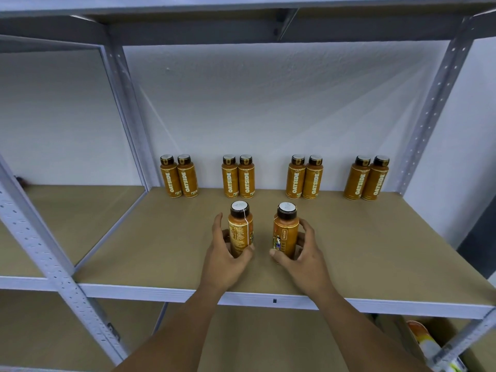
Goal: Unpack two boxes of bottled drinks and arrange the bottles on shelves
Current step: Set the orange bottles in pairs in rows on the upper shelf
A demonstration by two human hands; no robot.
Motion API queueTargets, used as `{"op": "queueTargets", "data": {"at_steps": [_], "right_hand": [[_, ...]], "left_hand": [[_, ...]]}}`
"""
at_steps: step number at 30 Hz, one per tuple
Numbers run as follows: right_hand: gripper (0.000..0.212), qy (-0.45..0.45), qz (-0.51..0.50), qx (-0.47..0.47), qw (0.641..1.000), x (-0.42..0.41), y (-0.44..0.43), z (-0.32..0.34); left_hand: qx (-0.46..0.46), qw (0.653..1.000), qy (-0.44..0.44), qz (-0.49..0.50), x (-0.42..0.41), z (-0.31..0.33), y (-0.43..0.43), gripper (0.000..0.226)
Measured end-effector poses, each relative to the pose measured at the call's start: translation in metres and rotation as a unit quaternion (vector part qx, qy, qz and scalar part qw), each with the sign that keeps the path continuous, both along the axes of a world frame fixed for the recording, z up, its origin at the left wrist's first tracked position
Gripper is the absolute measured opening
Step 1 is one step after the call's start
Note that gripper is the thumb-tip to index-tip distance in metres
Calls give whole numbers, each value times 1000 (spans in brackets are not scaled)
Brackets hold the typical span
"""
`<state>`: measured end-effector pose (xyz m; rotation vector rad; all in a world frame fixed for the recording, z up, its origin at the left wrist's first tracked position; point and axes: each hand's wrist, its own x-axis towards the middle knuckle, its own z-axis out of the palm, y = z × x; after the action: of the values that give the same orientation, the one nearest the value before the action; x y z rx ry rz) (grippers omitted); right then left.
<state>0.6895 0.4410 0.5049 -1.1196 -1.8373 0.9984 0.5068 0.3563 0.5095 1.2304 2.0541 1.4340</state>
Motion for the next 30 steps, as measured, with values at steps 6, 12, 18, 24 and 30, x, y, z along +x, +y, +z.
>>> {"op": "queueTargets", "data": {"at_steps": [6,12,18,24,30], "right_hand": [[94,-14,8,-5,1000,2,-1,-1],[98,-20,-10,-1,1000,-2,-1,0],[105,-11,-13,3,1000,-1,1,-1],[100,-12,2,3,1000,0,0,-2],[98,-16,1,2,1000,0,1,-3]], "left_hand": [[-14,1000,7,-15,-1,0,-1,109],[-14,1000,16,9,0,-1,1,113],[-12,1000,21,0,0,-1,0,110],[-25,999,28,-1,-1,-1,0,111],[-24,999,40,7,0,-1,1,113]]}}
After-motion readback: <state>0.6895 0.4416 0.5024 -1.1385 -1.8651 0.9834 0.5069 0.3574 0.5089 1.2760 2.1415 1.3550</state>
